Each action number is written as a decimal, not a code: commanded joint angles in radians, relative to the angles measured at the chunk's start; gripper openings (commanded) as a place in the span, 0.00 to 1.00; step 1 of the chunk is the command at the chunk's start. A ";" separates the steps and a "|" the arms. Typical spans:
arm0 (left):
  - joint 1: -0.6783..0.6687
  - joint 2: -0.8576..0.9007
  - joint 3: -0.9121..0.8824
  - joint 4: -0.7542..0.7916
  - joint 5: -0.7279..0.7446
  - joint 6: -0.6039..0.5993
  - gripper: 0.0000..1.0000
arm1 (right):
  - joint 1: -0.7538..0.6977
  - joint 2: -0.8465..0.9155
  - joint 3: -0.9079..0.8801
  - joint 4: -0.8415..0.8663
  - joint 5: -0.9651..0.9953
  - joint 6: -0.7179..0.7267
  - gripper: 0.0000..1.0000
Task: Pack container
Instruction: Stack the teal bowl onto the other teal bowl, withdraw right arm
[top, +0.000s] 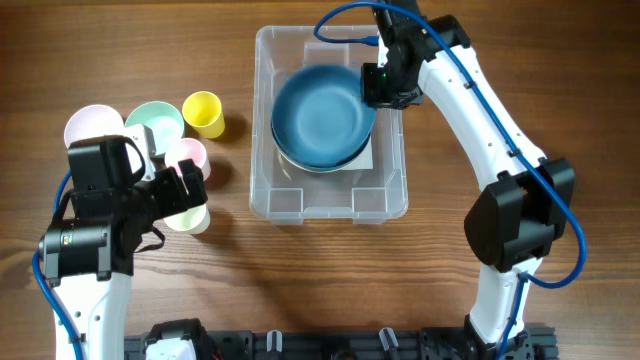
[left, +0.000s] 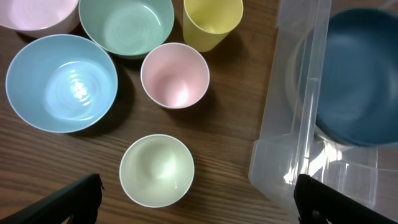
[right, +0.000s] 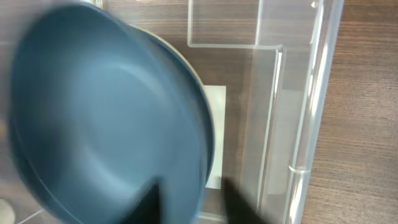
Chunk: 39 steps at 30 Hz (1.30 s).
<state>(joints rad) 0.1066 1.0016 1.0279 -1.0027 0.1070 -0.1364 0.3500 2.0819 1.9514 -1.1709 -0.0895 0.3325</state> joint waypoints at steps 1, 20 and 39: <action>0.005 0.001 0.017 0.000 0.016 -0.006 1.00 | -0.001 0.007 0.003 -0.001 -0.006 0.007 0.58; 0.005 0.001 0.017 -0.001 0.016 -0.006 1.00 | 0.292 -0.107 -0.154 -0.175 -0.164 -0.428 0.05; 0.005 0.001 0.017 -0.001 0.016 -0.006 1.00 | 0.288 0.023 -0.331 0.181 -0.040 -0.264 0.05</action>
<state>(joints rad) 0.1066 1.0023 1.0279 -1.0035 0.1070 -0.1364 0.6437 2.0766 1.6253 -1.0203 -0.2195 -0.0048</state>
